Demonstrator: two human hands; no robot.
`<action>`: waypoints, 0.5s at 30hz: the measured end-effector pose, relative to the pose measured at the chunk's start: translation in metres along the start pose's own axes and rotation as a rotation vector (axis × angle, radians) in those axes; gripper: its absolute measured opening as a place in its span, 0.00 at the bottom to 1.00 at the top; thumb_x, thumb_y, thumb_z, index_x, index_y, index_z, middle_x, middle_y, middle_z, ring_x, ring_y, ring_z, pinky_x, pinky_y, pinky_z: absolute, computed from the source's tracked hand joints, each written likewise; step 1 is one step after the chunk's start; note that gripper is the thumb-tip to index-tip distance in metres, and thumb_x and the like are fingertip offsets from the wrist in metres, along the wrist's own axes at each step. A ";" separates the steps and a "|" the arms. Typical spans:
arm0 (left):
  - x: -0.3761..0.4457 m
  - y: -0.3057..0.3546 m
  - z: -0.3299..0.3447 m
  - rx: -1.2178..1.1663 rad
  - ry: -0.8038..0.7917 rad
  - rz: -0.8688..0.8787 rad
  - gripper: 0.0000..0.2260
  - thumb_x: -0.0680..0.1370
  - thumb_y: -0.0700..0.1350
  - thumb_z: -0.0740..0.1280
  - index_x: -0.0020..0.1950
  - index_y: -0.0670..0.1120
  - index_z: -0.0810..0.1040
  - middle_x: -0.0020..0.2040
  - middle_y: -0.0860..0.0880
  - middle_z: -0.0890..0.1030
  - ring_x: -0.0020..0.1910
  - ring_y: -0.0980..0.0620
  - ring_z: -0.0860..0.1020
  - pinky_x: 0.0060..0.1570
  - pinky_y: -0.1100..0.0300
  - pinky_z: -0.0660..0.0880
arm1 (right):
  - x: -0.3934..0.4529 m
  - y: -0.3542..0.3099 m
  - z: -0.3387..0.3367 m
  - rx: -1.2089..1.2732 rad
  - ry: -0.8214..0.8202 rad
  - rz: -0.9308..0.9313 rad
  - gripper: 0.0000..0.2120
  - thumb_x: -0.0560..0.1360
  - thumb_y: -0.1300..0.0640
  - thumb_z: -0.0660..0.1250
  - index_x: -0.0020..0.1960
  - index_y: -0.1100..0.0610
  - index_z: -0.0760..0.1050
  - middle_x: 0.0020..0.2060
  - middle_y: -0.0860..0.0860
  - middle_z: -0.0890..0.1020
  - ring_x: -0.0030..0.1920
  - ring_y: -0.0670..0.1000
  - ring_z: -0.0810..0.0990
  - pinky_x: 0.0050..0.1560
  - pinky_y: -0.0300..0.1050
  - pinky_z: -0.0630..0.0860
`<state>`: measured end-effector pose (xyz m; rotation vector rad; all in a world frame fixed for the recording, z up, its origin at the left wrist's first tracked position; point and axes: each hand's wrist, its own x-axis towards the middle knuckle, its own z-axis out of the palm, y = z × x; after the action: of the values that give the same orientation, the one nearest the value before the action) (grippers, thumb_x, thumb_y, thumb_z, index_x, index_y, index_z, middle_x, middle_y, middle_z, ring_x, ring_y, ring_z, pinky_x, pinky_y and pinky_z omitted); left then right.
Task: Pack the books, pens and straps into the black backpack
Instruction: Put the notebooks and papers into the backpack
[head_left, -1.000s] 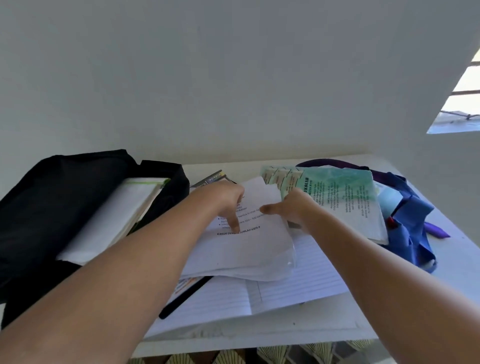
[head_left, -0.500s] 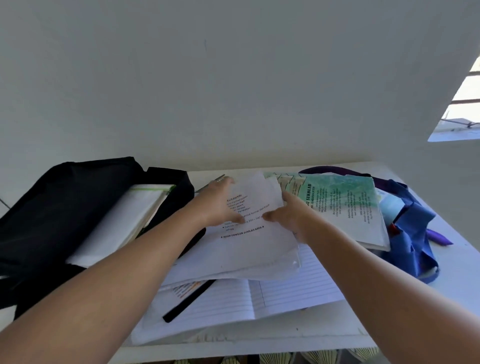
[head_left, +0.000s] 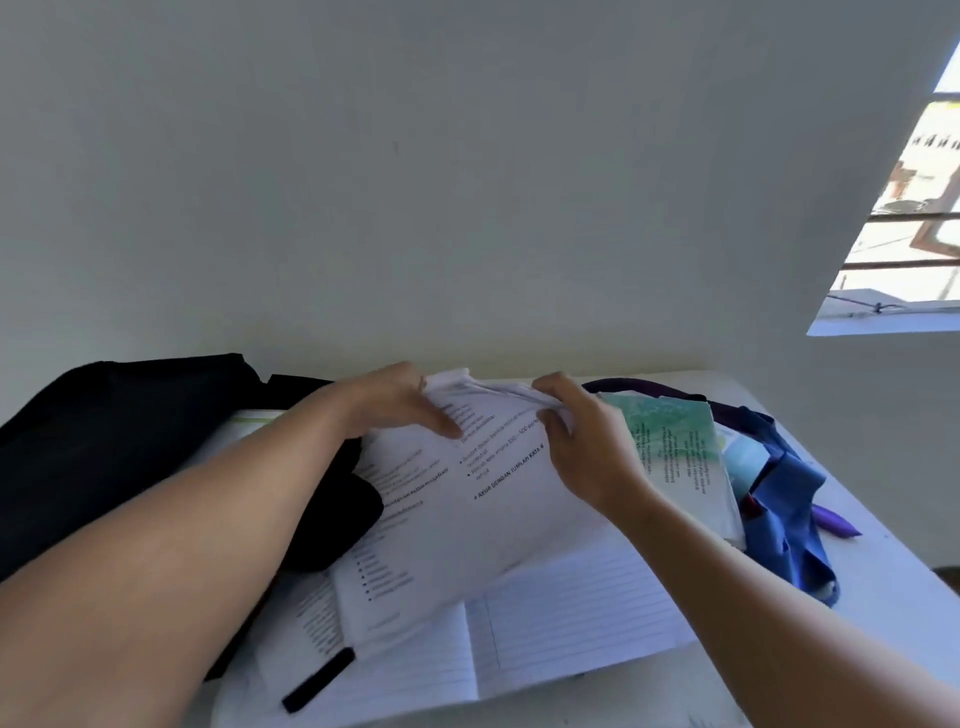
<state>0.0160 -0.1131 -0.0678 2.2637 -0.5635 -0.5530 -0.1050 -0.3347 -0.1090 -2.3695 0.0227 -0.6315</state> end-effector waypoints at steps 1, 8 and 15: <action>0.001 0.006 -0.004 0.031 0.005 0.016 0.34 0.68 0.49 0.82 0.71 0.62 0.75 0.62 0.47 0.83 0.59 0.45 0.82 0.64 0.51 0.76 | 0.004 0.001 -0.004 -0.021 0.029 -0.032 0.11 0.82 0.63 0.65 0.60 0.49 0.77 0.41 0.50 0.85 0.44 0.54 0.79 0.55 0.50 0.74; 0.007 0.020 0.009 -0.136 0.104 0.105 0.12 0.76 0.45 0.77 0.57 0.53 0.82 0.51 0.55 0.87 0.52 0.55 0.84 0.59 0.54 0.79 | 0.014 0.018 -0.013 0.108 0.373 0.328 0.40 0.75 0.45 0.76 0.80 0.50 0.59 0.75 0.54 0.67 0.75 0.57 0.63 0.74 0.56 0.64; -0.001 0.027 0.002 -0.602 0.197 0.156 0.24 0.70 0.45 0.78 0.65 0.44 0.81 0.59 0.46 0.86 0.58 0.46 0.84 0.63 0.41 0.77 | 0.018 0.032 -0.020 0.984 0.039 0.576 0.36 0.66 0.44 0.81 0.69 0.57 0.75 0.61 0.57 0.85 0.58 0.56 0.86 0.60 0.55 0.81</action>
<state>0.0082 -0.1308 -0.0489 1.6628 -0.4007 -0.3542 -0.0937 -0.3746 -0.1080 -1.3023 0.3215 -0.2871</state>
